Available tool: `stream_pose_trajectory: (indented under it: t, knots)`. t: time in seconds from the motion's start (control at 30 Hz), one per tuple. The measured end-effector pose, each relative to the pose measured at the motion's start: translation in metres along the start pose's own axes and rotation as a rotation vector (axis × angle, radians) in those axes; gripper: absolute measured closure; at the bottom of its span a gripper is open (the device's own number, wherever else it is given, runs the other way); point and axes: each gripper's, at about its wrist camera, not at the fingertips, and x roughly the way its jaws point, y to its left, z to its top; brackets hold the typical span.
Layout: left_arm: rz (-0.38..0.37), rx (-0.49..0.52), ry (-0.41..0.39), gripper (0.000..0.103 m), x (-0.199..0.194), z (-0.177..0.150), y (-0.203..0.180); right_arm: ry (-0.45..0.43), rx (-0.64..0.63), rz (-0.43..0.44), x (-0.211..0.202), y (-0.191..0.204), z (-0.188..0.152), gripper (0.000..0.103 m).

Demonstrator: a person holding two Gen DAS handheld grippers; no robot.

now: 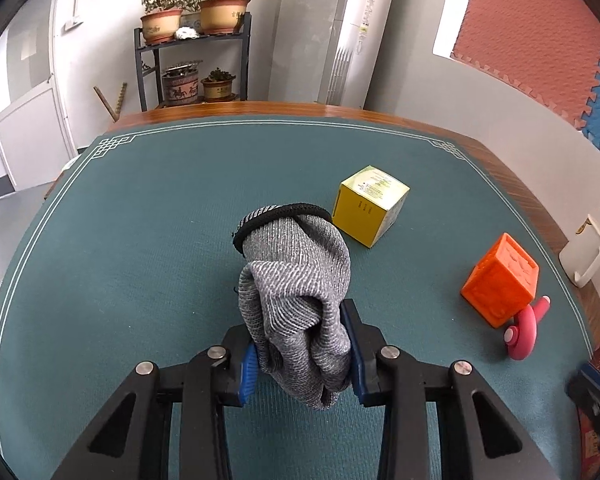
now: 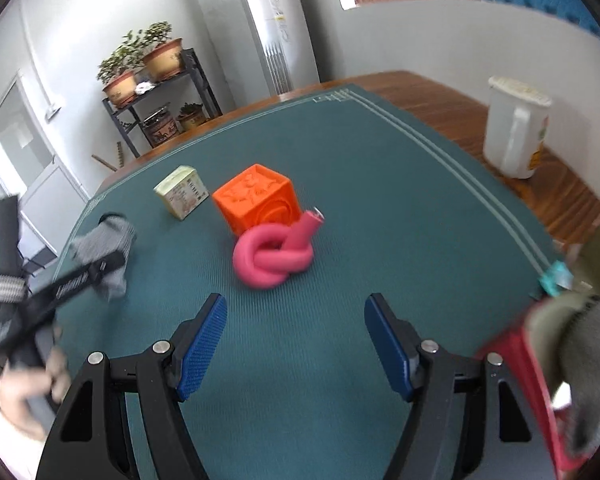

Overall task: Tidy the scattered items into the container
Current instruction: 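Grasp the pink knotted foam tube with the right tool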

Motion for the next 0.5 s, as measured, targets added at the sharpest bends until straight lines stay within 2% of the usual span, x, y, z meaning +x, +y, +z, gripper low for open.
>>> stream_pose_trajectory:
  t: [0.13, 0.4, 0.43, 0.5]
  knots:
    - [-0.001, -0.008, 0.006, 0.065, 0.002, 0.001, 0.003, 0.013, 0.037, 0.026, 0.024, 0.003, 0.014, 0.028]
    - [0.008, -0.017, 0.015, 0.065, 0.007, -0.002, 0.003, 0.023, 0.005, -0.008, 0.041, 0.013, 0.014, 0.029]
    - [0.008, -0.015, 0.015, 0.065, 0.007, -0.002, 0.003, 0.024, 0.001, -0.013, 0.043, 0.014, 0.014, 0.036]
    - [0.01, -0.012, 0.016, 0.065, 0.008, -0.003, 0.002, 0.026, -0.008, -0.022, 0.047, 0.017, 0.013, 0.04]
